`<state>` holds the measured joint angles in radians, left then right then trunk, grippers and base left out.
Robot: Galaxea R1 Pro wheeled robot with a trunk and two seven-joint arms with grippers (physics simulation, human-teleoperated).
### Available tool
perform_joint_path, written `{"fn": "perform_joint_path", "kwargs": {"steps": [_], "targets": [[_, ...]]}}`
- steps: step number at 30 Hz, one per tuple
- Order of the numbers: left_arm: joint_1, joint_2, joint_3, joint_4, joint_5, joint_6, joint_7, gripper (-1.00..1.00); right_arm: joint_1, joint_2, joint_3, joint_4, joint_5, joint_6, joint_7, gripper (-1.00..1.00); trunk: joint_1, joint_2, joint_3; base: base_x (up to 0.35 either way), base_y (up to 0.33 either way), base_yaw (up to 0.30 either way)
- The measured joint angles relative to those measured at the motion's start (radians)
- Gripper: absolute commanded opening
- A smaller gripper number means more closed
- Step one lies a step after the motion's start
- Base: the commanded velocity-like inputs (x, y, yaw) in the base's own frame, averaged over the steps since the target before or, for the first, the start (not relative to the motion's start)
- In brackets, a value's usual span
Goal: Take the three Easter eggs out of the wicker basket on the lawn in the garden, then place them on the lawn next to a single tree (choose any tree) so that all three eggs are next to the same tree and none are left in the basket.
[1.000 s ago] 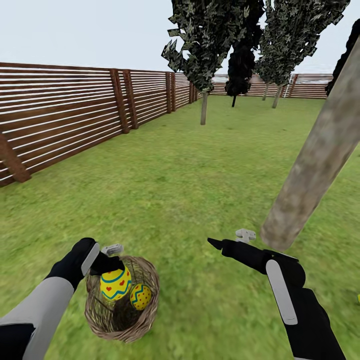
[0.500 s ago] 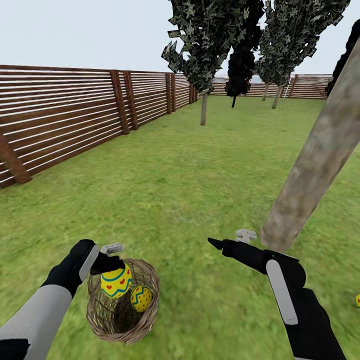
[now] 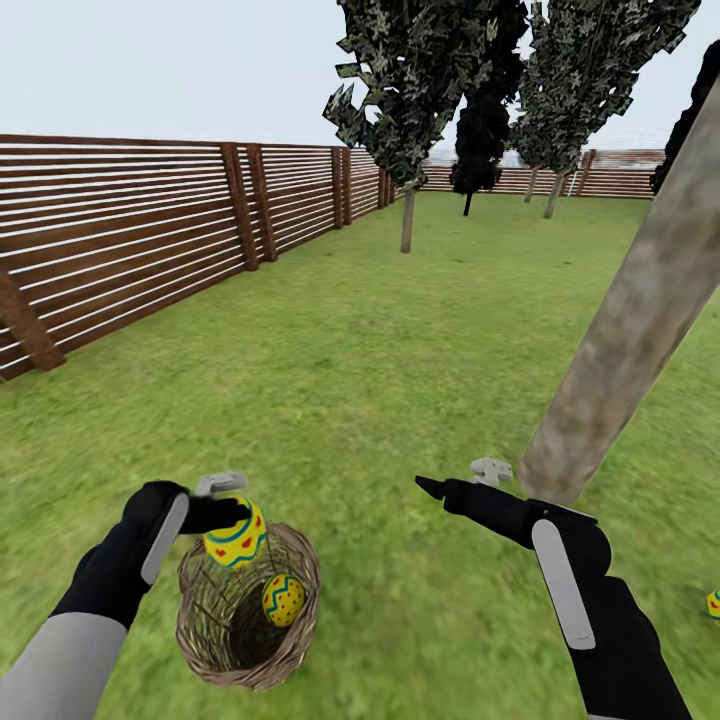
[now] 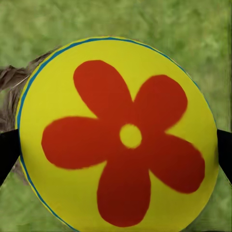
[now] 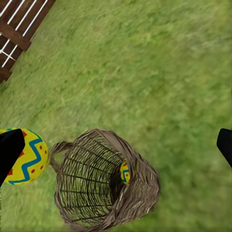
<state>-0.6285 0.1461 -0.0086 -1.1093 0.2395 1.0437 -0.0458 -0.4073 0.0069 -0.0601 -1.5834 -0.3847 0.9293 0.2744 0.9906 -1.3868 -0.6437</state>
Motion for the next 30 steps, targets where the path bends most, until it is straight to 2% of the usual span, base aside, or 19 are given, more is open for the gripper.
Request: {"fn": "perform_joint_path", "kwargs": {"steps": [3,7,11,23,30], "targets": [[0.065,0.003,0.000,-0.146,0.001,0.000,0.000,-1.00,0.000,0.000,0.001,0.000,0.000,0.000,0.000,1.00,-0.011,0.021,0.009,0.000,0.000,0.000],[0.105,0.006,0.002,-0.302,0.002,0.000,0.000,-1.00,0.000,0.000,0.002,0.001,0.000,0.000,-0.001,1.00,-0.027,0.049,0.022,0.000,0.000,0.000],[0.126,0.007,0.004,-0.390,0.005,0.000,0.000,-1.00,0.000,0.000,0.003,0.002,0.000,0.000,-0.001,1.00,-0.042,0.077,0.034,0.000,0.000,0.000],[0.128,-0.004,-0.003,-0.441,0.007,0.000,0.000,-1.00,0.000,0.000,0.004,0.005,0.013,-0.001,-0.013,1.00,-0.088,0.161,0.072,0.000,0.000,0.000],[0.129,-0.001,-0.003,-0.480,0.004,0.000,0.000,-1.00,0.000,-0.001,-0.007,0.000,0.003,-0.009,-0.003,1.00,-0.115,0.210,0.094,0.000,0.000,-0.007]]}}
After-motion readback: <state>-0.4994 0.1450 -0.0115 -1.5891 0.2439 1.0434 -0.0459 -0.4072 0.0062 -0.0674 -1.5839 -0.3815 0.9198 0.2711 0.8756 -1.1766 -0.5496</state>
